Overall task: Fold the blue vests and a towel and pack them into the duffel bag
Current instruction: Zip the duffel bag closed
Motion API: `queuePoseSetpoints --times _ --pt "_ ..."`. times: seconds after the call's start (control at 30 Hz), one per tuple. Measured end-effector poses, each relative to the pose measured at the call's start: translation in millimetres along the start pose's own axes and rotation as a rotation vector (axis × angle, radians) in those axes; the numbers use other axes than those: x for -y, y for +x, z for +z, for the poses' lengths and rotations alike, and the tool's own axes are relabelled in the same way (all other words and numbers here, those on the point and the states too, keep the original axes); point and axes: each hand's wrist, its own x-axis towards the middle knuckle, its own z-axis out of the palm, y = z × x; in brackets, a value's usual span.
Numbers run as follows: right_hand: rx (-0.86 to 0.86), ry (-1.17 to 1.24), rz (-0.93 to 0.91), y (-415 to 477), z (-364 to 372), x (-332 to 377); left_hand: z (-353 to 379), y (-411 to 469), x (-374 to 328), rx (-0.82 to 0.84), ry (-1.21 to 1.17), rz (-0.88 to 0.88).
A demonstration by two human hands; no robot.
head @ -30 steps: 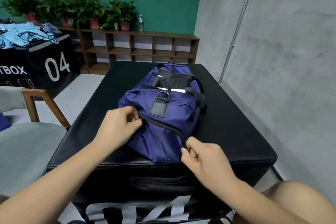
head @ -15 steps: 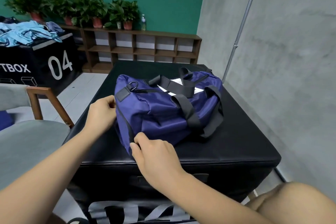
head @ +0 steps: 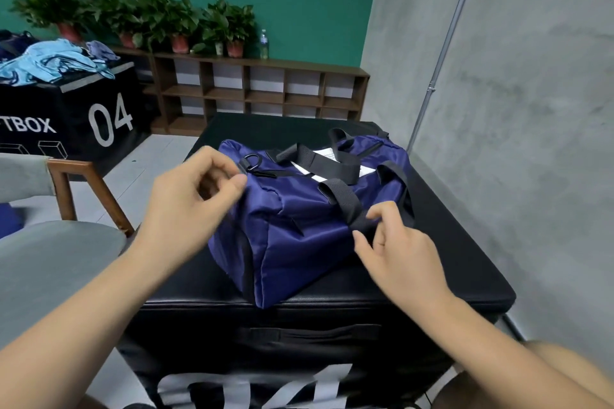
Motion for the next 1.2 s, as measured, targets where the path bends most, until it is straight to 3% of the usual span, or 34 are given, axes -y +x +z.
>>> queuePoseSetpoints --times 0.2,0.47,0.77,0.83,0.9,1.0,1.2 --pt "0.202 -0.103 0.054 6 -9 -23 10 -11 -1 0.171 0.287 0.246" --pt "0.104 -0.07 0.071 62 -42 -40 10 -10 0 0.162 0.272 0.262" --pt "0.006 -0.201 -0.114 179 -48 9 11 -11 0 0.152 0.25 0.274" --pt "0.084 -0.194 -0.191 194 -38 24 10 -12 2 0.153 0.25 0.279" --pt "0.267 -0.161 -0.282 205 -27 35 10 -12 3 0.152 0.244 0.284" --pt "0.513 -0.176 -0.277 208 -18 47 10 -11 6 0.157 0.223 0.277" --pt "0.357 -0.148 -0.276 188 -20 42 9 -10 8 0.154 0.205 0.279"
